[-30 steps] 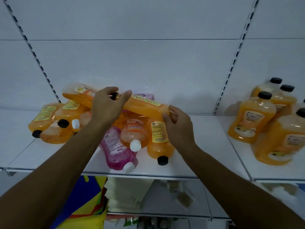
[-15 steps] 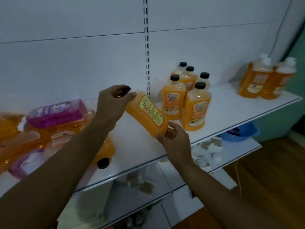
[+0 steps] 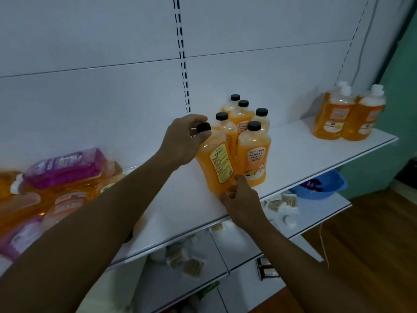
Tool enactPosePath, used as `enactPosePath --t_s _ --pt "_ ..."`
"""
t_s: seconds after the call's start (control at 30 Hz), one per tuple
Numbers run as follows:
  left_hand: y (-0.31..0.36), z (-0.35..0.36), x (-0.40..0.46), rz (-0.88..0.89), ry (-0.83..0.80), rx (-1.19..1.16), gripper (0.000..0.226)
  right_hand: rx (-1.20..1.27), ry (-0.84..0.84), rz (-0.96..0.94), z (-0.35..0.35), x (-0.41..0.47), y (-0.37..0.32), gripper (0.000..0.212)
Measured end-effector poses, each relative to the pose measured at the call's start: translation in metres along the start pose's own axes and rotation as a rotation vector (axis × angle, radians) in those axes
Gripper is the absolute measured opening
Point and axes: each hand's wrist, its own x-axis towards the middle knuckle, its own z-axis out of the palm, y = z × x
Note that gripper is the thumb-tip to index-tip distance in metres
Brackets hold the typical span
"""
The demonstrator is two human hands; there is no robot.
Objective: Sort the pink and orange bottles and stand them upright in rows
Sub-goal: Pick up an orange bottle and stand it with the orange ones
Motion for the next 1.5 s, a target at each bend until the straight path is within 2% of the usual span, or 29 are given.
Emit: enactPosePath --t_s 0.2,0.43,0.57,0.73,0.97,1.13,1.2,1.33,1.5 --pt "0.001 0.016 0.014 0.08 -0.059 0.114 0.035 -0.097 -0.01 -0.093 0.002 0.012 0.007 0.032" --pt "-0.005 0.027 0.013 0.122 -0.051 0.142 0.039 -0.236 -0.01 -0.216 0.007 0.014 0.01 0.022" --pt "-0.009 0.012 0.002 0.081 -0.109 0.208 0.051 -0.333 -0.033 -0.292 0.019 0.01 0.002 0.034" --pt "-0.036 -0.056 -0.027 -0.021 0.018 0.346 0.054 -0.268 -0.182 -0.38 0.054 0.008 -0.021 0.047" --pt "-0.077 -0.159 -0.09 -0.296 0.159 0.457 0.053 -0.12 -0.403 -0.433 0.113 0.009 -0.064 0.056" --pt "-0.101 -0.181 -0.119 -0.409 0.028 0.574 0.059 -0.084 -0.525 -0.415 0.141 0.007 -0.085 0.054" --pt "-0.105 -0.183 -0.122 -0.416 -0.031 0.608 0.06 -0.118 -0.53 -0.458 0.146 0.007 -0.087 0.053" --pt "-0.11 -0.189 -0.128 -0.433 -0.053 0.615 0.065 -0.178 -0.456 -0.555 0.152 0.009 -0.091 0.063" --pt "-0.115 -0.202 -0.145 -0.445 -0.045 0.528 0.049 -0.257 -0.455 -0.888 0.167 0.005 -0.105 0.08"
